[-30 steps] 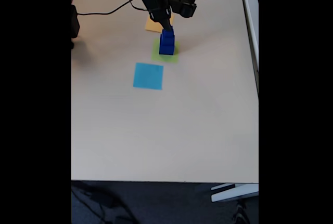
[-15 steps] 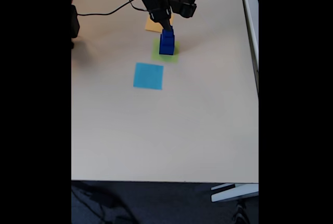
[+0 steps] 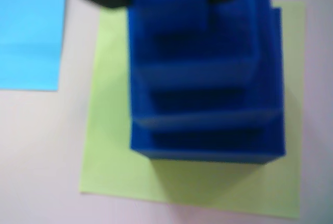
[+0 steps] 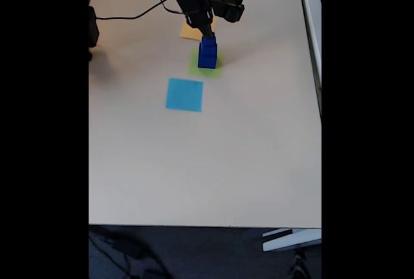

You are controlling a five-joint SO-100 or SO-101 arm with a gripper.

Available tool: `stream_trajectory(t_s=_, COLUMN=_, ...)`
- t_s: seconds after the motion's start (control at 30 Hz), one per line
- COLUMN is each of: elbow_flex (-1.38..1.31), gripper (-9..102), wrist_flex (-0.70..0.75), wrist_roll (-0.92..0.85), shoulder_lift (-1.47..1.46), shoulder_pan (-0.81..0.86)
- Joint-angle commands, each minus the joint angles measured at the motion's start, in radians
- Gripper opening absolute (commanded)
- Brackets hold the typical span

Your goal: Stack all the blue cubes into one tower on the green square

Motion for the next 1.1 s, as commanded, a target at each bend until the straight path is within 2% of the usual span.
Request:
stream_trajectory(t_s=0.0, elbow_flex=-0.041, gripper=4, wrist_flex=0.000, wrist_roll=-0.005, shoulder_lift=0.087, shoulder_pan=0.000)
stream_trajectory(t_s=1.07, elbow_flex=-0.071, gripper=4, wrist_flex=0.023, wrist_roll=-0.015, shoulder_lift=0.091, shoulder_pan=-0.006)
